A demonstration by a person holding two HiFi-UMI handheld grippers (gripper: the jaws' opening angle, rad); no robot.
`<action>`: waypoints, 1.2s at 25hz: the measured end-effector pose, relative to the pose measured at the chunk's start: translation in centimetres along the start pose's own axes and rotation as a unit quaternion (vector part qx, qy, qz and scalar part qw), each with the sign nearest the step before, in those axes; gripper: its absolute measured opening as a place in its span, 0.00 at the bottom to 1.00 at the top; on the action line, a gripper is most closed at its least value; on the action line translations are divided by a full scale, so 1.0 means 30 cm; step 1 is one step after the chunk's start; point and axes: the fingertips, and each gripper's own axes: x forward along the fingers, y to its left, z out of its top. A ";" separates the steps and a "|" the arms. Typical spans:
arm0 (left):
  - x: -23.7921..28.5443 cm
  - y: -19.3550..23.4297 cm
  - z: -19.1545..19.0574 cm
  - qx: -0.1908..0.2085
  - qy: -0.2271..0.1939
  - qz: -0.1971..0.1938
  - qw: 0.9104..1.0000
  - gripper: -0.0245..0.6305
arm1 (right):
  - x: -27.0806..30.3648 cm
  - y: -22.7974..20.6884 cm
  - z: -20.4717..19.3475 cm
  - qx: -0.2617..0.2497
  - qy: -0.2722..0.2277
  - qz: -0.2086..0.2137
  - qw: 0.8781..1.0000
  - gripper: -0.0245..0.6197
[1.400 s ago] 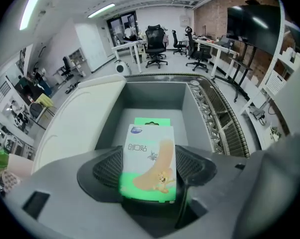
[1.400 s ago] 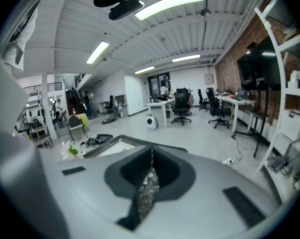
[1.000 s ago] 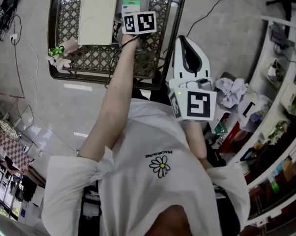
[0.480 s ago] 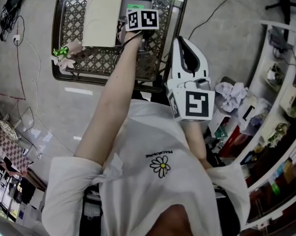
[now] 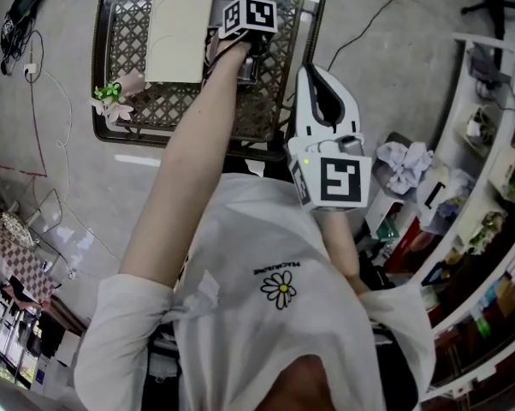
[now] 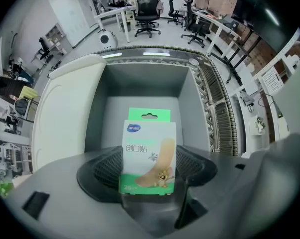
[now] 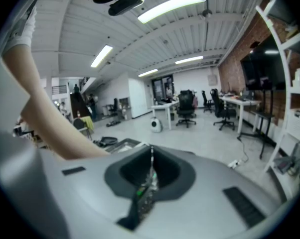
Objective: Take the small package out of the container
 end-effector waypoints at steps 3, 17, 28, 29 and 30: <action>-0.004 -0.007 0.005 0.002 -0.012 0.000 1.000 0.56 | -0.006 -0.003 0.007 0.000 -0.003 -0.002 1.000 0.09; -0.096 -0.018 0.055 0.014 -0.065 -0.019 0.998 0.55 | -0.059 0.022 0.068 -0.006 -0.029 -0.019 0.999 0.09; -0.598 -0.009 0.358 0.014 -0.285 -0.047 0.957 0.55 | -0.099 0.068 0.254 -0.047 -0.095 -0.035 0.994 0.09; -0.675 -0.003 0.391 0.014 -0.314 -0.049 0.948 0.55 | -0.104 0.073 0.276 -0.051 -0.103 -0.035 0.993 0.09; -0.756 0.004 0.418 0.014 -0.343 -0.053 0.938 0.55 | -0.108 0.078 0.297 -0.055 -0.111 -0.036 0.992 0.09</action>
